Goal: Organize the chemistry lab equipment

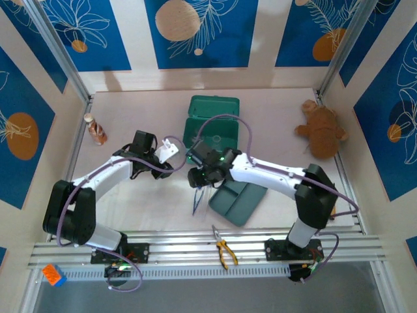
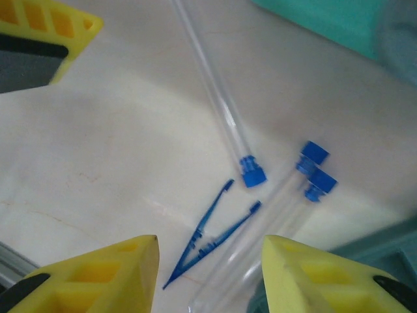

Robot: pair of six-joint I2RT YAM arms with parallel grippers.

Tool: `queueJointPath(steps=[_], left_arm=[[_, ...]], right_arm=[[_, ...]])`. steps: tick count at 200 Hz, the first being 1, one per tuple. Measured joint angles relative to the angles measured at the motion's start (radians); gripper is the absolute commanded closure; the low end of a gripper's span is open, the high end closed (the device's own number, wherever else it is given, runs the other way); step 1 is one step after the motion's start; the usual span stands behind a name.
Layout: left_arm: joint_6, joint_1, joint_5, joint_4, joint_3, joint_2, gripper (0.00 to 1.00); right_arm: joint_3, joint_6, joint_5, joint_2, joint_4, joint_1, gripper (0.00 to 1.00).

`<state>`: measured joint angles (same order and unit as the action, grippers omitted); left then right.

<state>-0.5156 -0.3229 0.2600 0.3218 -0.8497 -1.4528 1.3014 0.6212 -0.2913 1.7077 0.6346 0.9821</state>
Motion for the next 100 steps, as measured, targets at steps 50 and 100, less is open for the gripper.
queueJointPath(steps=[50, 100], left_arm=[[0.066, 0.079, 0.007, 0.013, -0.012, -0.004, 0.54], [0.115, 0.140, 0.039, 0.016, -0.027, -0.001, 0.54]], right_arm=[[0.031, -0.084, -0.016, 0.141, -0.096, 0.010, 0.58], [0.085, -0.164, -0.035, 0.219, -0.132, -0.014, 0.61]])
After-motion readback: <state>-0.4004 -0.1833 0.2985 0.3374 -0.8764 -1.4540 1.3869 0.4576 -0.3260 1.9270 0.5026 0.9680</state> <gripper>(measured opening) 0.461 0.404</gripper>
